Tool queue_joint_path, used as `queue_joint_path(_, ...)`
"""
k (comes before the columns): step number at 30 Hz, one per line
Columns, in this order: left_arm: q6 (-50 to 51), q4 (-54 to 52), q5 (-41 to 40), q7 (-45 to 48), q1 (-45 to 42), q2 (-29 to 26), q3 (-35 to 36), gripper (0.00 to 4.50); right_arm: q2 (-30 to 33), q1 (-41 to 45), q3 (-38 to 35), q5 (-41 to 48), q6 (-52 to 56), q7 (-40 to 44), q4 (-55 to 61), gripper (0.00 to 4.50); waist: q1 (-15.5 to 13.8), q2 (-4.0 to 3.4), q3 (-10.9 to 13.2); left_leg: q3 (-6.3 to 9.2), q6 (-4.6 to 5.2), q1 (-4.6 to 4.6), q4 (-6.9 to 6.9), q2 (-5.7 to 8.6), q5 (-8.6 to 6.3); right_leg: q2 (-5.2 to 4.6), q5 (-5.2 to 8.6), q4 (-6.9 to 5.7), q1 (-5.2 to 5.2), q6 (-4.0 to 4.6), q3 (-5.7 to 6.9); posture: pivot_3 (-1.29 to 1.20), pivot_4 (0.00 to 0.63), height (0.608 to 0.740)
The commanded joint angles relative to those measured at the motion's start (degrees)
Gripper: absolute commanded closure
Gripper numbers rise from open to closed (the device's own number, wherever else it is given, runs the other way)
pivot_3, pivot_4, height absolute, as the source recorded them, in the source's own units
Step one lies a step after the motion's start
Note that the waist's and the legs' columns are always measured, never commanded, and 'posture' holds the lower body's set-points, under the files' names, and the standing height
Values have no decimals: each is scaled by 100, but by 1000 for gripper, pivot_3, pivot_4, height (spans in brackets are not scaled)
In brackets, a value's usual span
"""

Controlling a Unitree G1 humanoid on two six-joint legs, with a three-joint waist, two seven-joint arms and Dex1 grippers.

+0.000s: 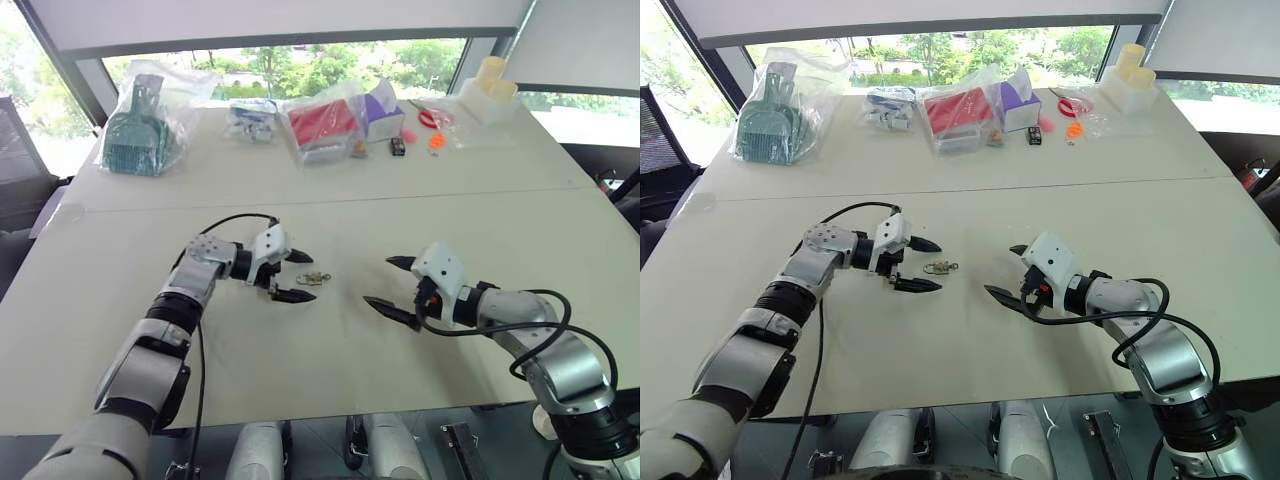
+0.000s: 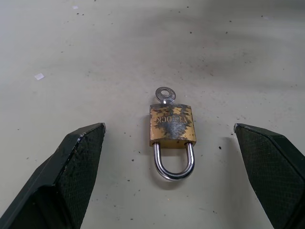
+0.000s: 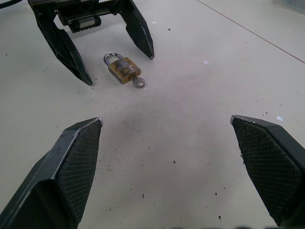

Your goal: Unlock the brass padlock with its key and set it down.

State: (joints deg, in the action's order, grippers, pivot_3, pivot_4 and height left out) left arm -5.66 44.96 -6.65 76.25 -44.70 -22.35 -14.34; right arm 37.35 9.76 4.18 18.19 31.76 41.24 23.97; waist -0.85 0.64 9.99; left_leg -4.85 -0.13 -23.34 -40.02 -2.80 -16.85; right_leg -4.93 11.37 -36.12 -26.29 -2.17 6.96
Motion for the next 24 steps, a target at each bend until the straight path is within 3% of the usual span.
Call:
queue_joint_path(1, -112, -3, 141, -83, 21, 52, 20, 769, -23, 93, -73, -8, -87, -31, 182, 0, 4, 0, 0, 1, 0, 0, 0, 0, 0, 0, 0, 0, 0, 0, 0, 0, 150, 740)
queue_joint_path(8, -32, -356, 130, -33, 262, -31, 67, 3615, -49, 177, -3, -37, -103, -24, 121, 0, 10, 0, 0, 4, 0, 1, 1, 0, 0, 1, -1, 0, -1, 0, 0, 0, 150, 740)
queue_joint_path(16, 720, -1218, -324, 200, 228, -371, 396, 3722, -391, 713, 329, -701, -884, -336, -356, 0, 21, 0, 0, 7, 0, 0, 2, -4, 0, 7, -1, -2, -5, 1, 0, 0, 150, 740)
queue_joint_path(24, 1626, -2046, -782, 287, -151, -544, 687, 3722, -182, 1660, 1435, -2987, -3571, -690, -1886, 0, 26, 1, 1, -4, 0, -2, -1, 0, 0, 3, 6, -1, -4, -12, -2, 0, 150, 740)
